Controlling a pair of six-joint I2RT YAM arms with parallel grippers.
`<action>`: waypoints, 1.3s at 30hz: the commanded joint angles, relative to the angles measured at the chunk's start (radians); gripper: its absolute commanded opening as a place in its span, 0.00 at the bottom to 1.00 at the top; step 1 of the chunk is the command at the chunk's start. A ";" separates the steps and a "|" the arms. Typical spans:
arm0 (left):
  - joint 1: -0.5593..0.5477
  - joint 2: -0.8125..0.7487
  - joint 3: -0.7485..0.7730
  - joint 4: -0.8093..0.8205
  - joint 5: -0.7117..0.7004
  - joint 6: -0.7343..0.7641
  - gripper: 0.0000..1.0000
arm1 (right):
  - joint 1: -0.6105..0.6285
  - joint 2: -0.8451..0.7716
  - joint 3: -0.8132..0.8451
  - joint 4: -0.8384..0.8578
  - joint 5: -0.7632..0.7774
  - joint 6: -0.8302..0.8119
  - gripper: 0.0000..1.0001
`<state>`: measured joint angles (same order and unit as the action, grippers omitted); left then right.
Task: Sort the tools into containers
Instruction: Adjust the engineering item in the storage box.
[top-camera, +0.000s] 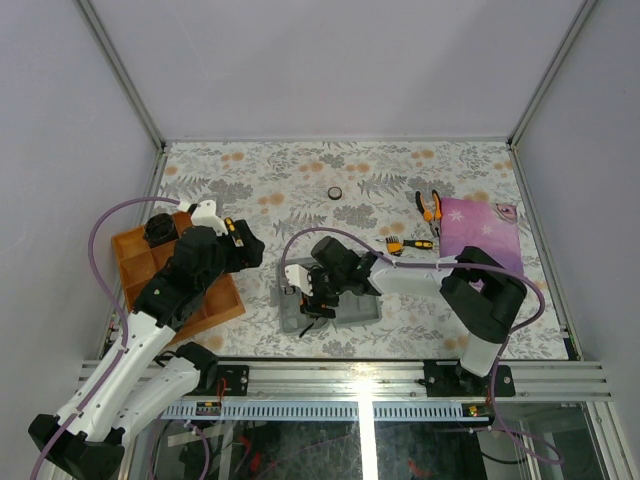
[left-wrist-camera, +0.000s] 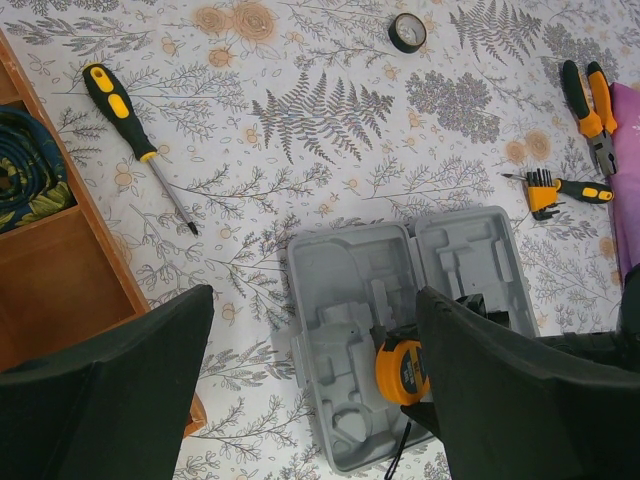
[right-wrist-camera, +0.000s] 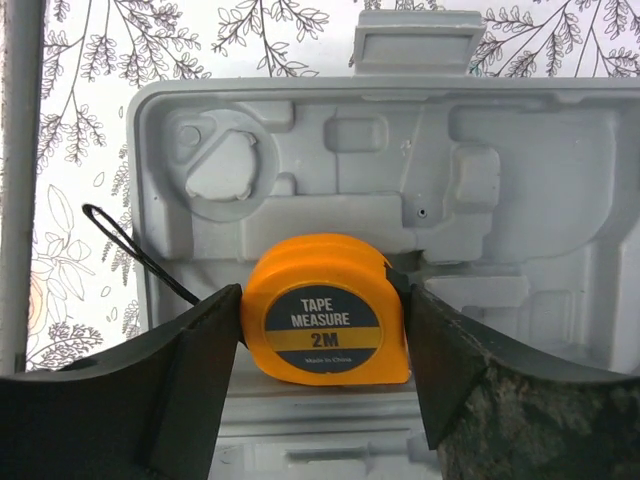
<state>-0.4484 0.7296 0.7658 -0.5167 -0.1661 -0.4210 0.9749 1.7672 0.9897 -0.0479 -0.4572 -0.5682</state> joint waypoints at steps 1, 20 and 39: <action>0.006 -0.002 -0.010 0.009 -0.016 0.015 0.81 | 0.012 0.024 0.056 -0.046 0.019 0.008 0.67; 0.007 -0.030 -0.012 0.010 -0.052 0.002 0.81 | 0.012 -0.205 -0.058 0.210 0.128 0.290 0.34; 0.007 -0.049 -0.018 0.015 -0.070 -0.011 0.81 | 0.012 -0.110 0.018 0.292 0.443 0.934 0.30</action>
<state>-0.4484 0.6914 0.7551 -0.5171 -0.2108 -0.4221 0.9817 1.6386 0.9287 0.2550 -0.1108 0.2325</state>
